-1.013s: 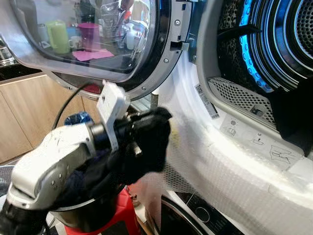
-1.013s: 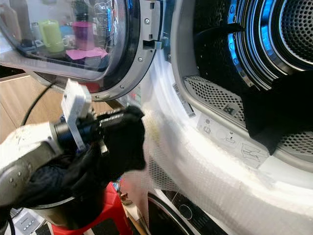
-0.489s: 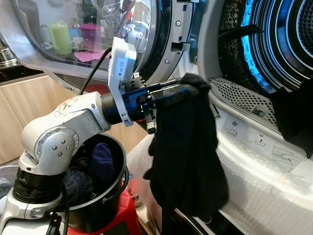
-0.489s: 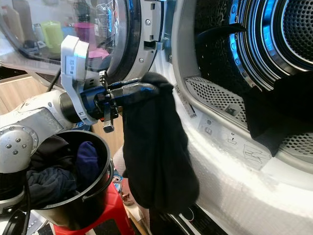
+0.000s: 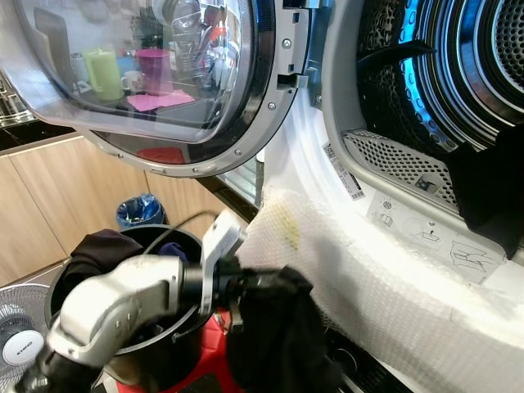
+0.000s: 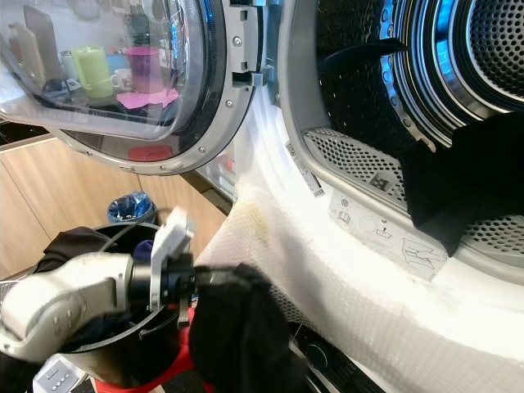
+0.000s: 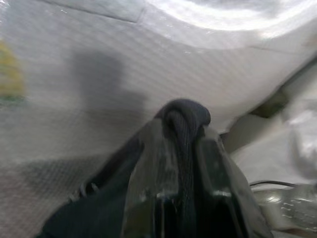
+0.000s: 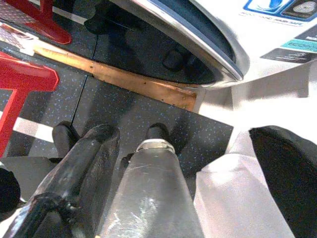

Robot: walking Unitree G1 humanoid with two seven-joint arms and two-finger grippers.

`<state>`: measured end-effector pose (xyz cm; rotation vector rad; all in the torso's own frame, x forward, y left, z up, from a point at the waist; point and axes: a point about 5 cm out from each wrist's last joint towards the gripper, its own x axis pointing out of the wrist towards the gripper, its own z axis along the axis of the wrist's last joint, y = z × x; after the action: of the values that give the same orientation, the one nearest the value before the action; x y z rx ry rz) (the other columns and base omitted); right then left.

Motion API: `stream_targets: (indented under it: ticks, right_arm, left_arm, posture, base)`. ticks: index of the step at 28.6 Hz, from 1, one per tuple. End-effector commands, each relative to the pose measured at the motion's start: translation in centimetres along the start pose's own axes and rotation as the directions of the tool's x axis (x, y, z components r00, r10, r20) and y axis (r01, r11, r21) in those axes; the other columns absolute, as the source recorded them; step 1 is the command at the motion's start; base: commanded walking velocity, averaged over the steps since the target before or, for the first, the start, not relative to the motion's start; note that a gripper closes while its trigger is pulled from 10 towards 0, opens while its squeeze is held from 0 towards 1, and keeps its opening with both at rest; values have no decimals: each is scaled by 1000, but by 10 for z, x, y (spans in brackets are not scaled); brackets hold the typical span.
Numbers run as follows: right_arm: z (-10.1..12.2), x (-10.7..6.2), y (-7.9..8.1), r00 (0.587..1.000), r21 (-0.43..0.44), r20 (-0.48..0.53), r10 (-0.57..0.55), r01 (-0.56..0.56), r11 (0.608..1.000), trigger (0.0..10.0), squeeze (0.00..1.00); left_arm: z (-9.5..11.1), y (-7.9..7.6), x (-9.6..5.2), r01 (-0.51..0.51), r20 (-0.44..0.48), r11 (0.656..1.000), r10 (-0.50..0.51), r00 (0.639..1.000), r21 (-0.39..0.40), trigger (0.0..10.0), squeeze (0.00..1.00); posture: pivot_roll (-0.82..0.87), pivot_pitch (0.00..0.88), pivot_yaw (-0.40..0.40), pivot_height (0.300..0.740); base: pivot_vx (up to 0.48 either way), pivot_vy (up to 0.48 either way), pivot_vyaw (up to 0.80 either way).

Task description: Clothes washing

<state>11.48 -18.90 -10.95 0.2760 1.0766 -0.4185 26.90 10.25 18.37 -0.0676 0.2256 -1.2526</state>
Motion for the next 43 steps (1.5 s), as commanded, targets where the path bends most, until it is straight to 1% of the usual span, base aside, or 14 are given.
stream_targets:
  ticks: [1, 3, 4, 9, 14, 16, 22, 27, 32, 37, 38, 39, 40, 43]
  right_arm:
    - [11, 1, -9, 998, -37, 58, 26, -24, 999, 10000, 0]
    - [17, 1, -12, 994, -48, 90, 61, -57, 997, 10000, 0]
    - [25, 1, -15, 985, -32, 130, 110, -107, 994, 10000, 1000]
    - [47, -5, -29, 923, -168, 216, 319, -287, 943, 10000, 1000]
    - [53, -17, -35, 812, -263, 231, 536, -479, 838, 10000, 1000]
    - [48, -30, -35, 710, -335, 175, 682, -609, 719, 10000, 1000]
    - [29, -57, -25, 540, -419, 10, 842, -762, 494, 10000, 1000]
    - [45, -68, -3, 458, -403, 135, 879, -785, 471, 10000, 1000]
    - [65, -76, 20, 420, -413, 254, 871, -768, 490, 10000, 1000]
    - [69, -82, 32, 381, -419, 273, 883, -779, 466, 10000, 1000]
    - [68, -84, 34, 375, -427, 264, 889, -781, 456, 10000, 549]
    - [68, -85, 36, 371, -433, 258, 892, -781, 450, 10000, 549]
    - [61, -90, 44, 338, -441, 207, 918, -805, 396, 10000, 0]
    - [56, -94, 50, 306, -432, 173, 936, -831, 351, 10000, 0]
  left_arm:
    - [1, 6, 4, -64, 46, 998, 64, 997, 15, 0, 0]
    - [-5, 7, 6, -72, 48, 997, 71, 996, 15, 0, 0]
    - [-11, 8, 9, -78, 34, 997, 78, 996, 18, 0, 0]
    - [-29, 4, 26, -31, 3, 999, 31, 1000, 13, 0, 0]
    - [-44, -4, 37, 49, -47, 999, -50, 998, -13, 0, 0]
    - [-55, -6, 41, 76, -72, 997, -78, 994, -29, 0, 0]
    - [-69, -10, 56, 137, -84, 987, -144, 986, -87, 0, 0]
    - [-83, -17, 71, 228, -125, 967, -242, 962, -117, 0, 0]
    - [-92, -31, 86, 333, -134, 931, -353, 926, -151, 0, 0]
    - [-93, -41, 97, 402, -140, 903, -422, 896, -152, 0, 0]
    - [-92, -42, 98, 406, -145, 903, -424, 894, -140, 0, 0]
    - [-92, -42, 100, 408, -149, 903, -425, 893, -131, 0, 0]
    - [-87, -43, 104, 429, -136, 895, -443, 886, -119, 0, 0]
    - [-83, -44, 108, 443, -128, 890, -454, 882, -105, 0, 0]
  posture:
    - [342, 45, -45, 740]
    - [330, 50, -42, 740]
    - [313, 56, -43, 740]
    - [275, 65, -46, 740]
    - [232, 68, -47, 740]
    - [215, 64, -43, 740]
    - [184, 58, -41, 740]
    - [157, 41, -24, 740]
    - [133, 27, -10, 740]
    - [120, 24, 5, 740]
    - [115, 25, 9, 740]
    - [110, 27, 12, 740]
    - [104, 31, 20, 740]
    - [102, 33, 23, 740]
  base:
    - [0, 0, 0]
    - [0, 0, 0]
    - [0, 0, 0]
    - [0, 0, 0]
    - [0, 0, 0]
    - [0, 0, 0]
    - [0, 0, 0]
    - [0, 0, 0]
    - [0, 0, 0]
    - [0, 0, 0]
    - [0, 0, 0]
    - [0, 0, 0]
    - [0, 0, 0]
    - [0, 0, 0]
